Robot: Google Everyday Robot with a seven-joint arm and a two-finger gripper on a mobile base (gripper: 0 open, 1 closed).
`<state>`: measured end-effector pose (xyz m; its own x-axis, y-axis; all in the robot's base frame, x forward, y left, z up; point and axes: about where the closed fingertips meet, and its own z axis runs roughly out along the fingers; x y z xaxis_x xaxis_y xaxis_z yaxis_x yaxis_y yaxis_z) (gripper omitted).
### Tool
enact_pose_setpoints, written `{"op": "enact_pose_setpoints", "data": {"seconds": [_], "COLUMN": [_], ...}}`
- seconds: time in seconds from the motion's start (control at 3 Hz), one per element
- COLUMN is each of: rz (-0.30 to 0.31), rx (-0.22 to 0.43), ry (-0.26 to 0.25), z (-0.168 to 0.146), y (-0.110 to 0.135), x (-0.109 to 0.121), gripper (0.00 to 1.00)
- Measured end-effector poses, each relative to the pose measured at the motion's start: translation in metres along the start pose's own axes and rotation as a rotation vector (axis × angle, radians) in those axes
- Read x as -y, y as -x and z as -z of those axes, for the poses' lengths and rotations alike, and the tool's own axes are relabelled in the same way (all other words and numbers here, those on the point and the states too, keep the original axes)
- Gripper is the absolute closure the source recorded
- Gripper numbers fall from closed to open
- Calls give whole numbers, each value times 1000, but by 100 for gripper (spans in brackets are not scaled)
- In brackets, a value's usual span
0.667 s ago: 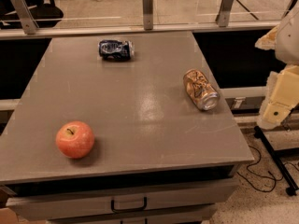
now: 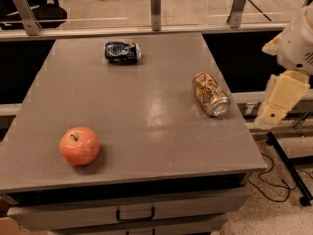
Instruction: Move orange can near pepsi can
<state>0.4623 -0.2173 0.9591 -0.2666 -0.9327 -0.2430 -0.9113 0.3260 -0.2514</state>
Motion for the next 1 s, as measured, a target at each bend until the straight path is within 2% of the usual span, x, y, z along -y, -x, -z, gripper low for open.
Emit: {"op": "enact_pose_setpoints", "data": {"seconds": [0.33, 1.0], "rz": [-105, -399], "rx": [48, 111], "ry": [46, 134], "z": [-35, -98], "y": [11, 30], "x": [16, 34], "gripper": [0, 0]}}
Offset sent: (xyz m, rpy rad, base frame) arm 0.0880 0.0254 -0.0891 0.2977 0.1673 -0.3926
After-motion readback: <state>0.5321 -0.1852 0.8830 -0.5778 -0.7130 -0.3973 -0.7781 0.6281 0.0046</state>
